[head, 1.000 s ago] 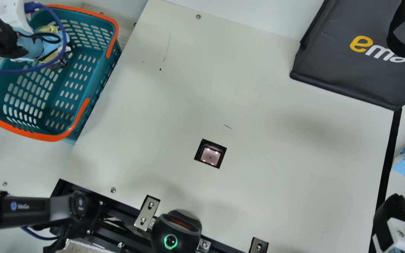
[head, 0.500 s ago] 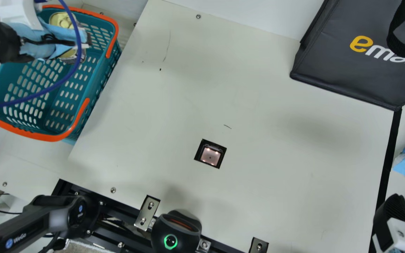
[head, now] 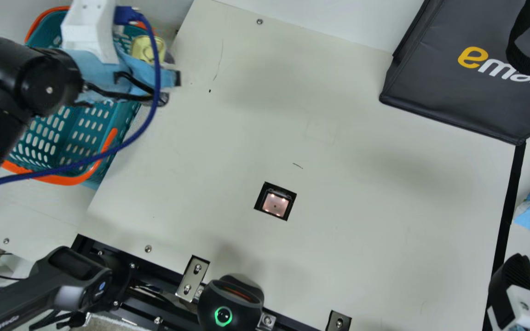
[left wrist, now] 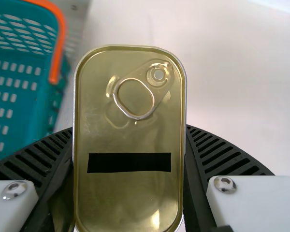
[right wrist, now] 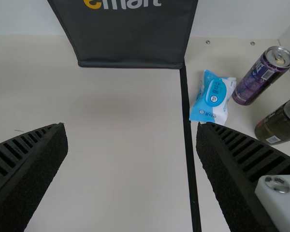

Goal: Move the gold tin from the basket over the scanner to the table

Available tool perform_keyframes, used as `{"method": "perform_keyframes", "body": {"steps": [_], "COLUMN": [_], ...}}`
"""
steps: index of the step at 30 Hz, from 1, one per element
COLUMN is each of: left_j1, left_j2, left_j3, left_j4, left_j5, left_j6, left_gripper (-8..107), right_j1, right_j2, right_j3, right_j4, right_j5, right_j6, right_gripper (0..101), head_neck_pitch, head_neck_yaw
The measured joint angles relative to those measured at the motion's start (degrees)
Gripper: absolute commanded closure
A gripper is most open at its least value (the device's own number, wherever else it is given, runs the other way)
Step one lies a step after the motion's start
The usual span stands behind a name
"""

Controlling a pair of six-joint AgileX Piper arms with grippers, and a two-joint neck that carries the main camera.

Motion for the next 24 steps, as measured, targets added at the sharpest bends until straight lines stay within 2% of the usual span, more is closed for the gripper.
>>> {"method": "perform_keyframes", "body": {"steps": [15, 24], "left_j1": [-27.17, -39.72], "left_j2": [3.22, 5.81], "left_j3": [-3.40, -4.43], "left_j4": [5.19, 6.42], "left_j5": [5.74, 7.07], "left_j6": [-20.80, -29.88], "left_gripper": [107, 107], "right_j1": [0.00, 0.00], "right_j2": [0.00, 0.00], "right_j3": [0.00, 0.00], "right_j4": [0.00, 0.00], "right_j5": [0.00, 0.00], "right_j6": [0.00, 0.00], "right_gripper": [6, 6], "head_neck_pitch": [0.09, 0.09], "head_neck_yaw": [0.00, 0.00]}}
